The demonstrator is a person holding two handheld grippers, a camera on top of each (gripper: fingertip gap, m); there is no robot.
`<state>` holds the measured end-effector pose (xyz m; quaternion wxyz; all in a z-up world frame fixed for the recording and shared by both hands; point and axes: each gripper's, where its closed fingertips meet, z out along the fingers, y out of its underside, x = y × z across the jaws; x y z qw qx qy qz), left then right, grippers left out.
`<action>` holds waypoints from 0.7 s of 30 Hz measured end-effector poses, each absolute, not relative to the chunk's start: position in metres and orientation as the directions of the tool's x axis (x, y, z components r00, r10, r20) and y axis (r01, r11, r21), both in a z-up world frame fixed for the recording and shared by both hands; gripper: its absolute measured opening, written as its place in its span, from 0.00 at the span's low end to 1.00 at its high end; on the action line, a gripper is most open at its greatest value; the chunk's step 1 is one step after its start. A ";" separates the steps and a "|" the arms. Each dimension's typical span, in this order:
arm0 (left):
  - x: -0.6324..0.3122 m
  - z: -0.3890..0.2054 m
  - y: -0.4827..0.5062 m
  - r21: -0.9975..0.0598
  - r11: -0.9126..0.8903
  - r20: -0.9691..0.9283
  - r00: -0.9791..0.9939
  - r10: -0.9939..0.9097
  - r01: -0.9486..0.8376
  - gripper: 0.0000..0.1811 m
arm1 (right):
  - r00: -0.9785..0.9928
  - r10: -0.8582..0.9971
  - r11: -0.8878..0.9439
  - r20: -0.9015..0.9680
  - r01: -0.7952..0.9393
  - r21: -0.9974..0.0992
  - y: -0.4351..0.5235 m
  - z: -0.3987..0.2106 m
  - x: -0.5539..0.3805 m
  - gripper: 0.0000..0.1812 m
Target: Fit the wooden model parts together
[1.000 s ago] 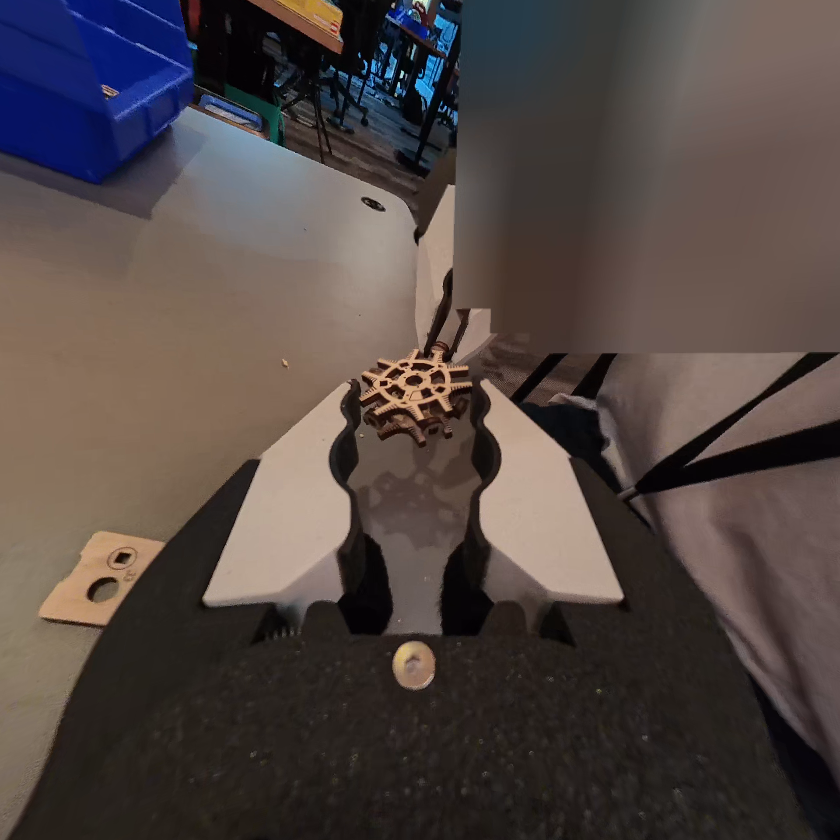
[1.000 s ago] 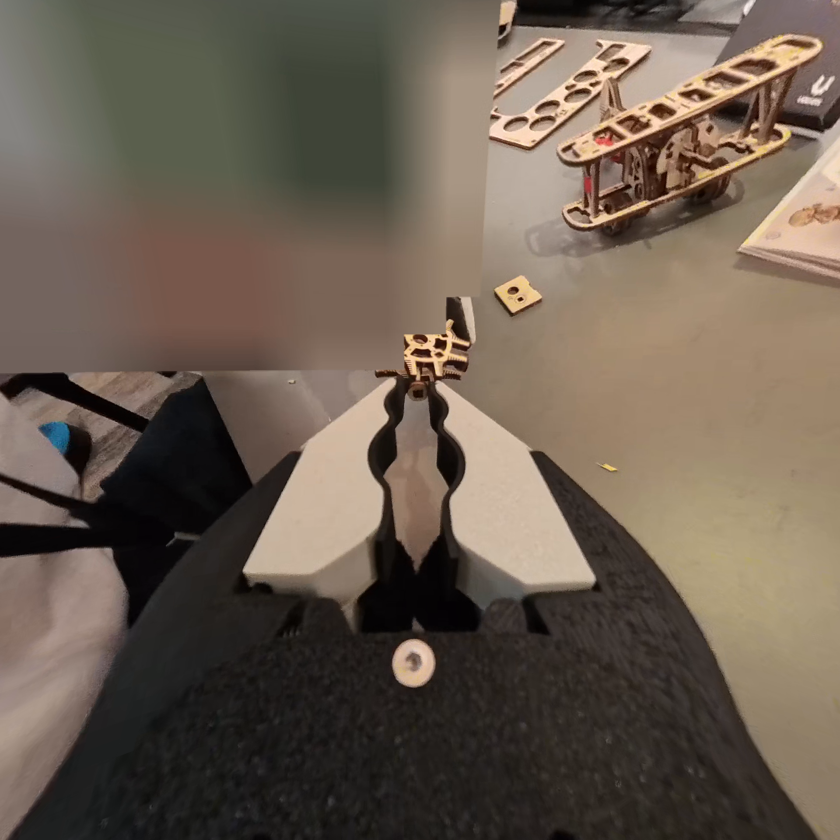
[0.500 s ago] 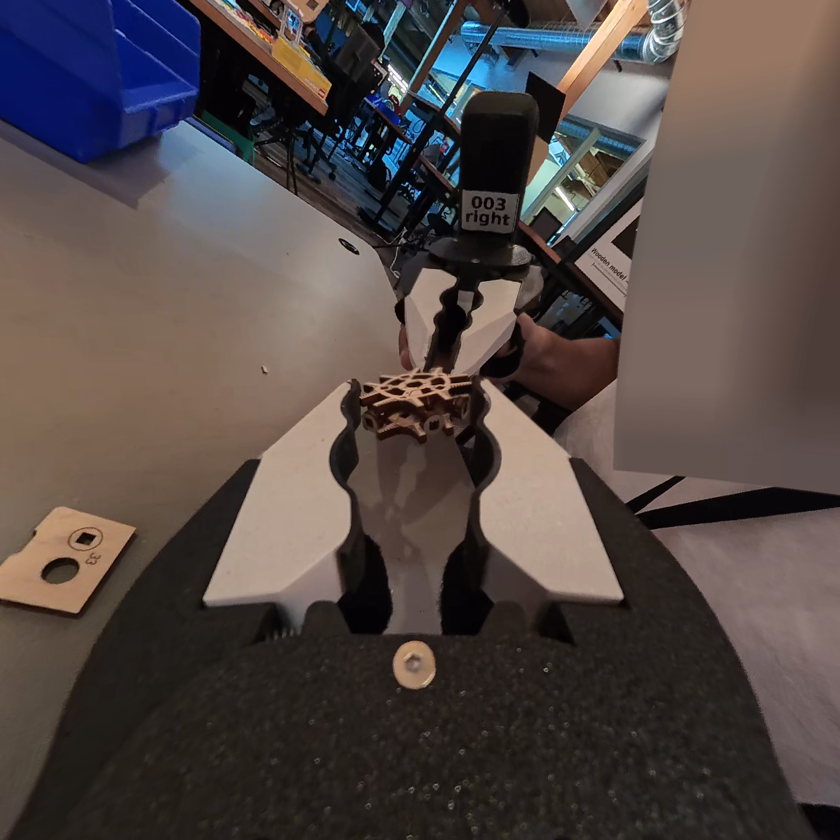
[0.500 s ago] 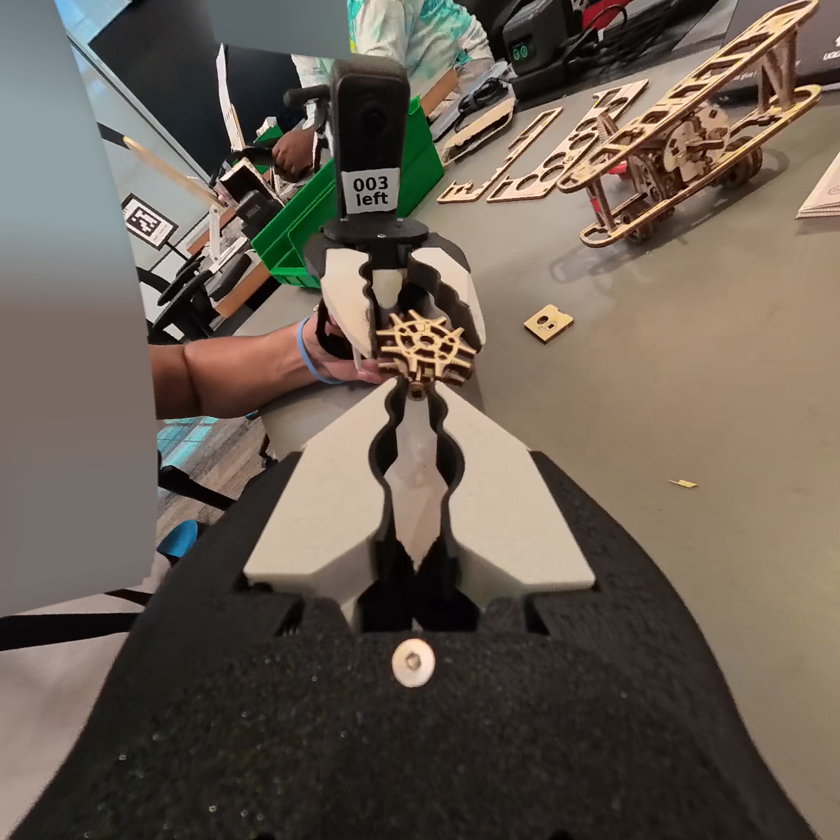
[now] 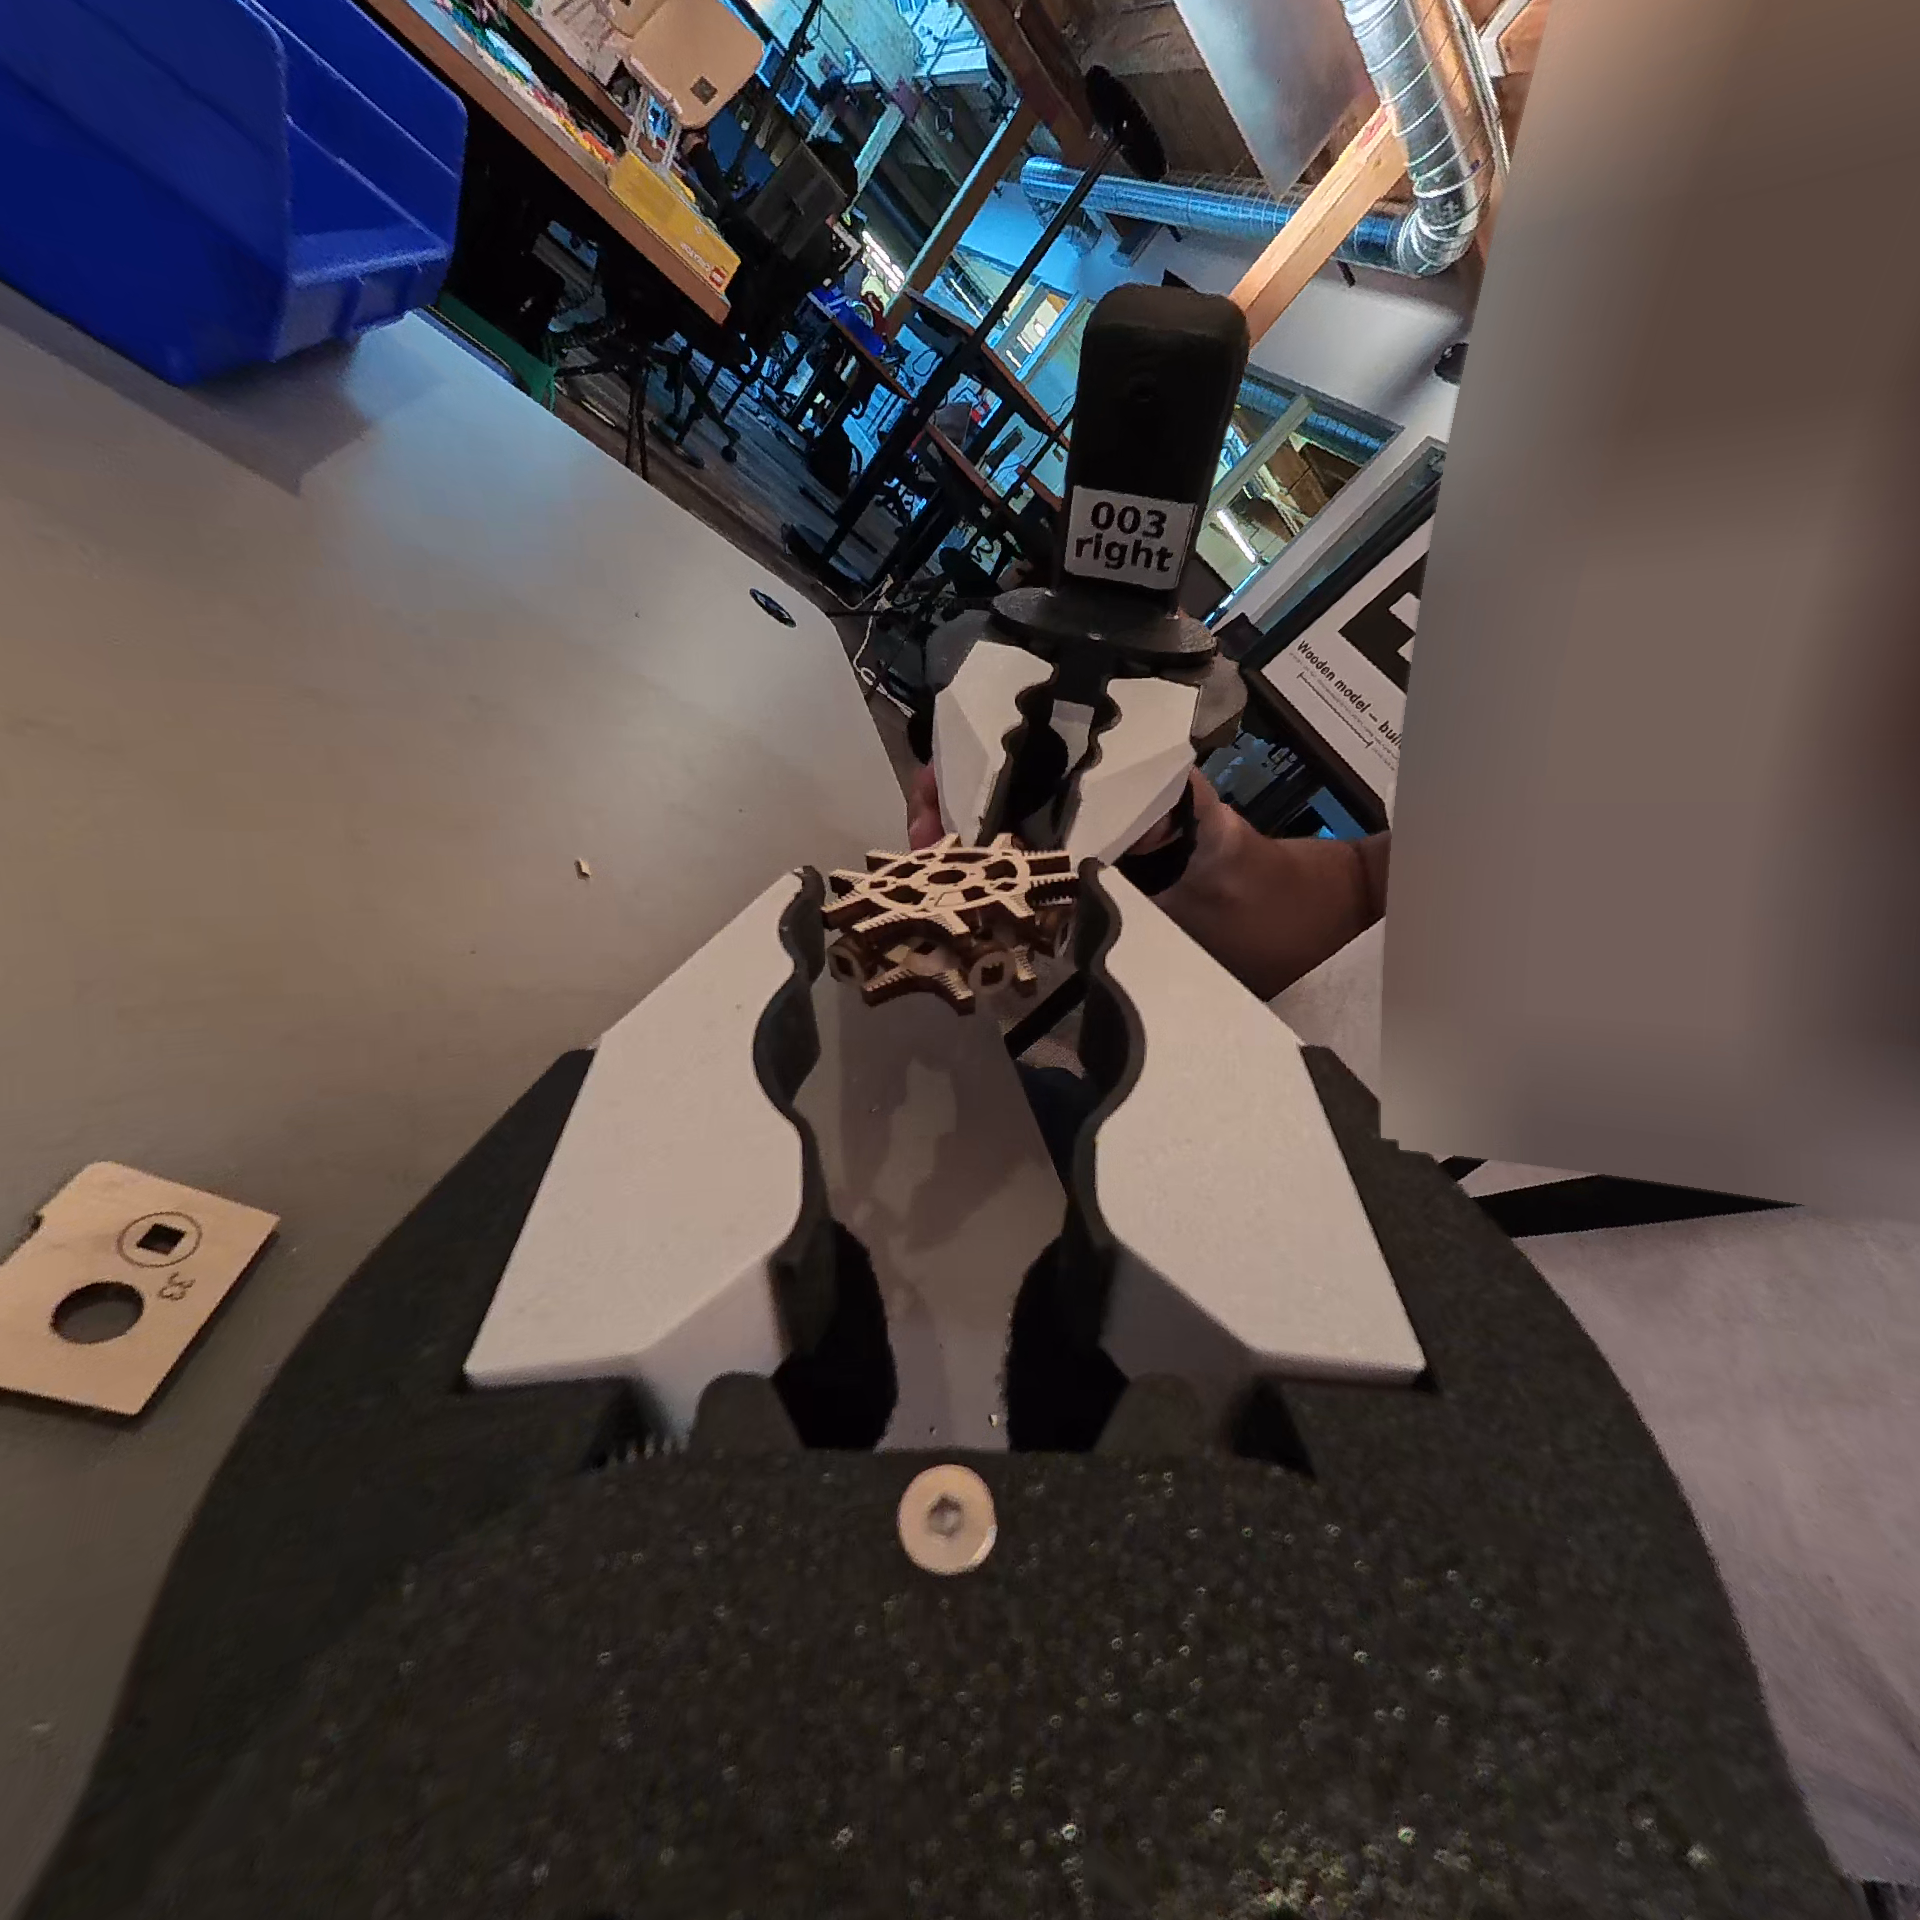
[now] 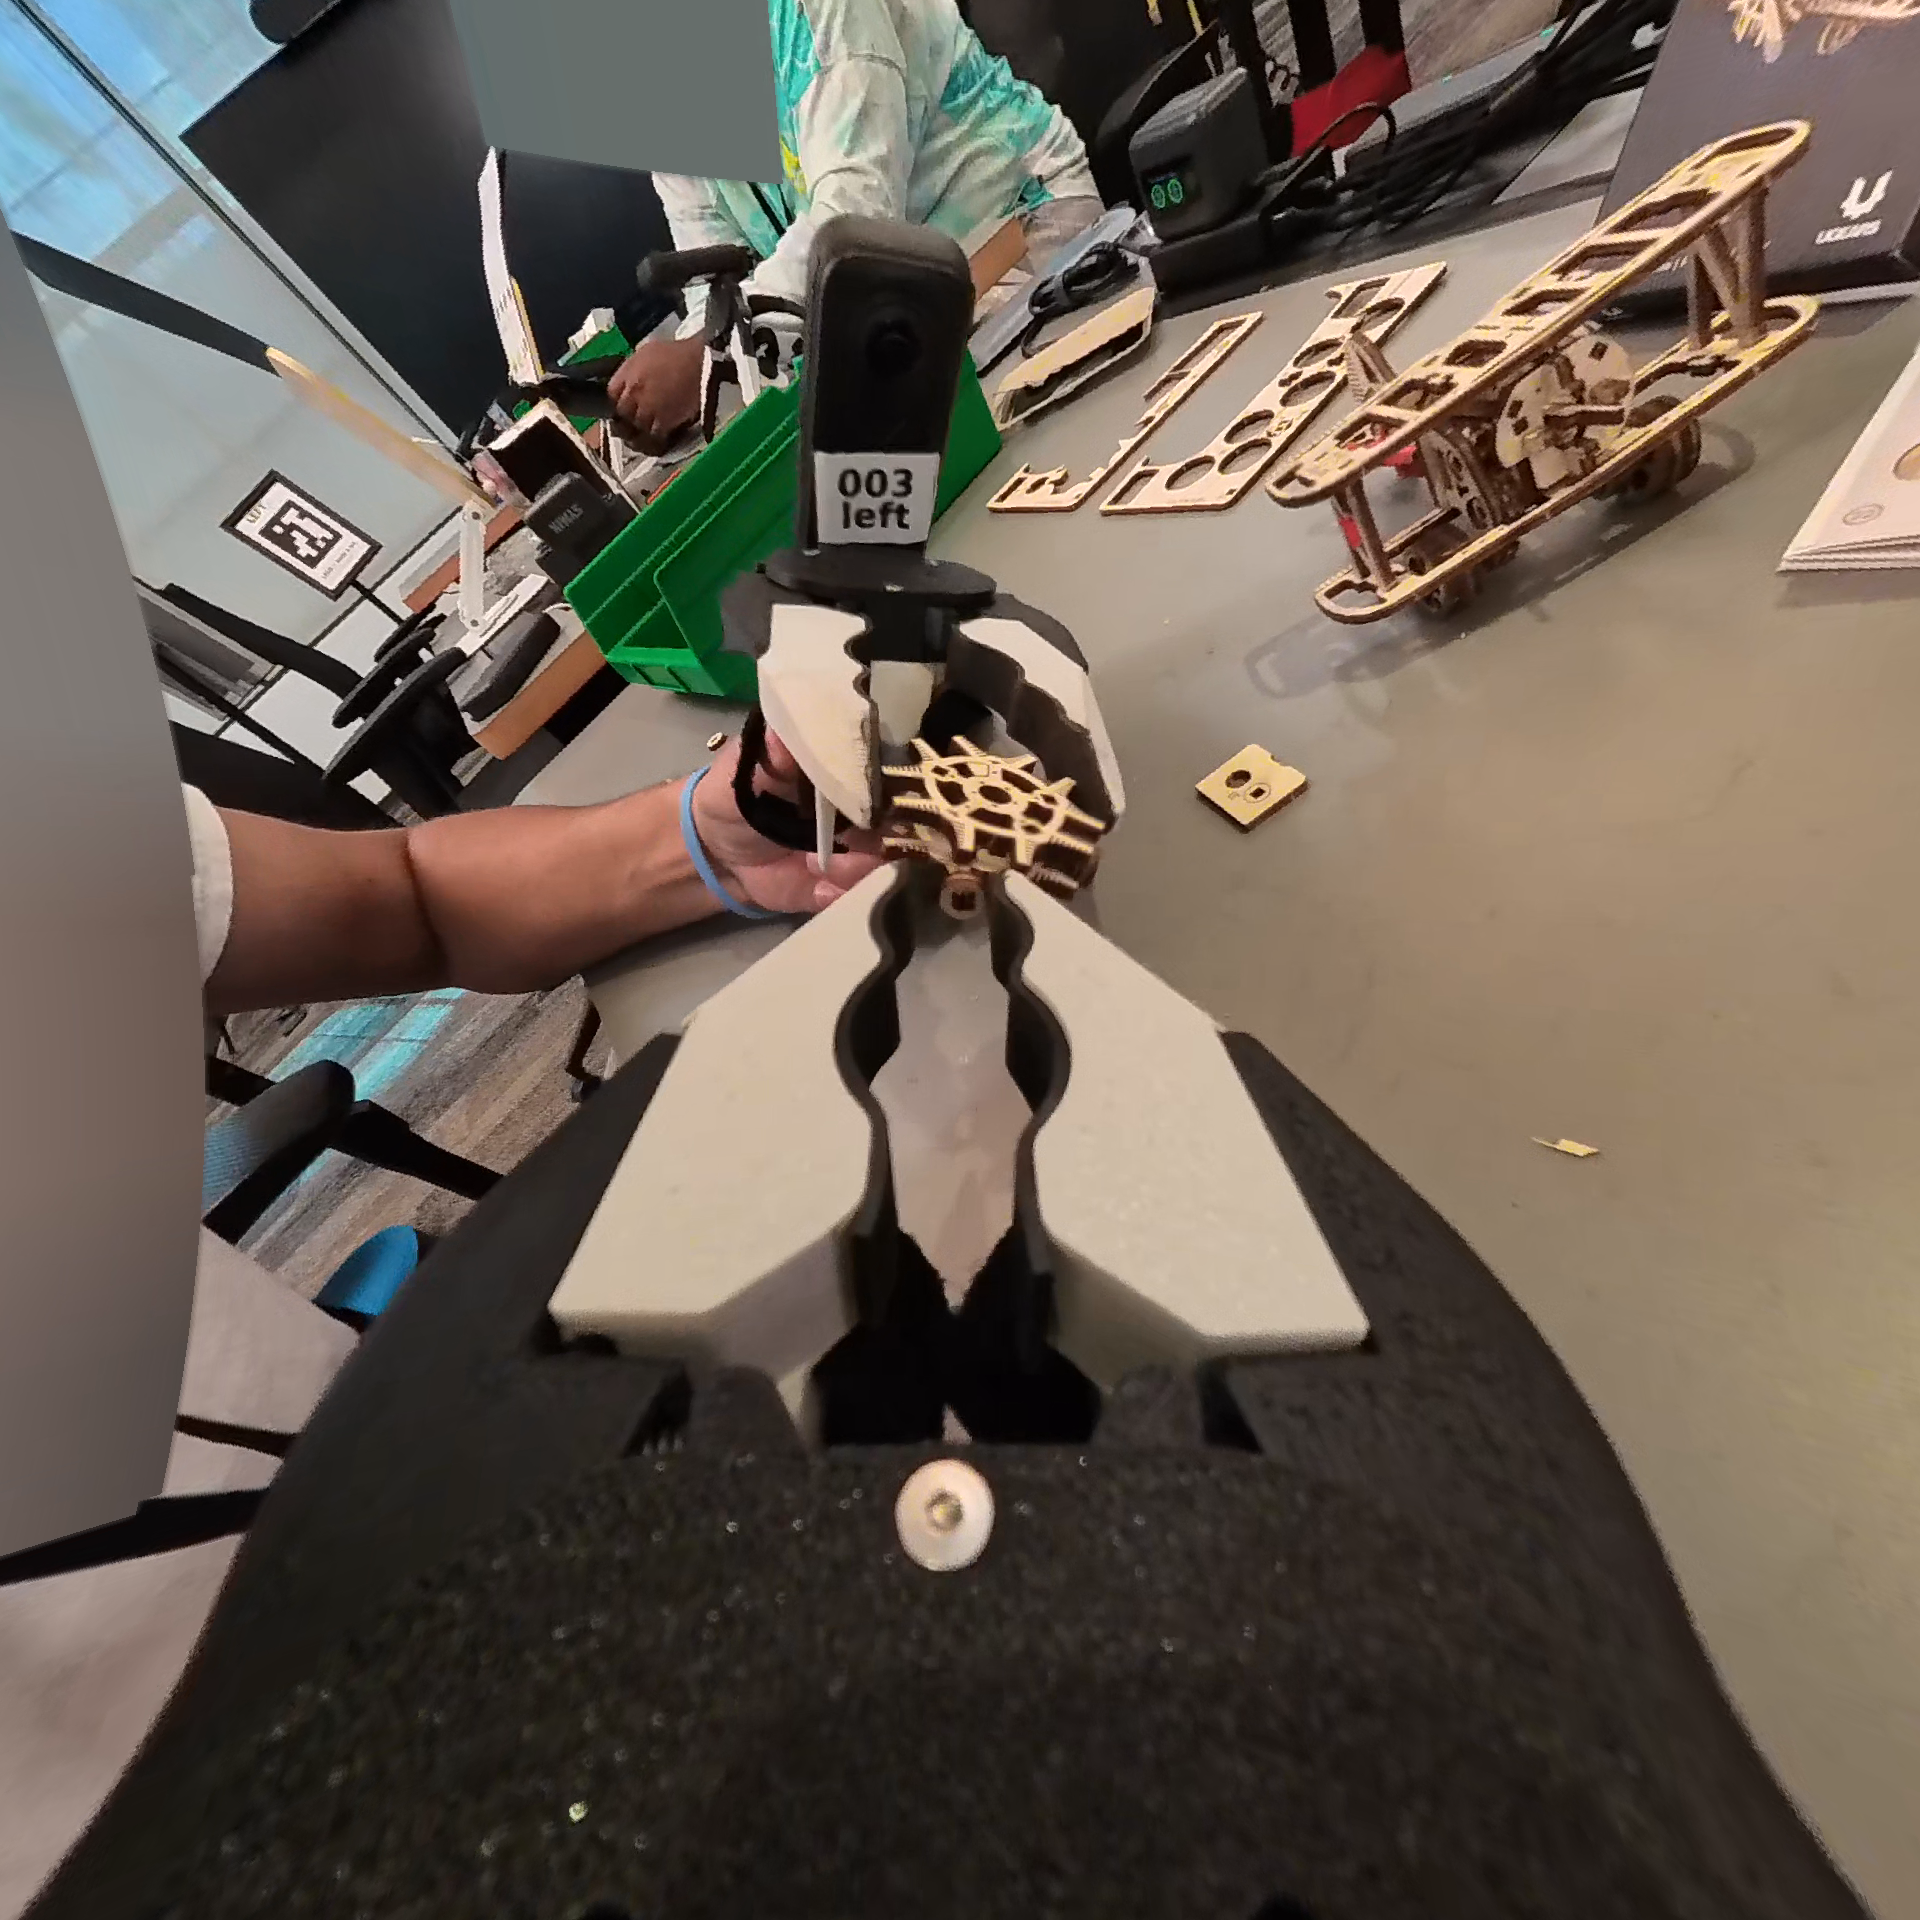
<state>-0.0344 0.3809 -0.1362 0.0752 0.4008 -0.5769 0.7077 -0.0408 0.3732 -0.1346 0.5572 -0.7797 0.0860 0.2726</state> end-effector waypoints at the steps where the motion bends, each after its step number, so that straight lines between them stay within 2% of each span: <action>1: -0.034 -0.136 0.381 -0.756 -0.324 0.655 -0.667 -0.356 -0.569 0.25 | 0.838 0.165 -0.368 -0.520 -0.437 -0.821 0.373 -0.134 -0.041 0.07; 15: -0.033 -0.129 0.387 -0.724 -0.385 0.685 -0.660 -0.307 -0.572 0.25 | 0.852 0.147 -0.375 -0.503 -0.423 -0.825 0.374 -0.131 -0.042 0.15; 21: -0.035 -0.128 0.387 -0.718 -0.386 0.691 -0.663 -0.289 -0.580 0.25 | 0.936 0.148 -0.384 -0.319 -0.243 -0.891 0.367 -0.138 -0.030 0.17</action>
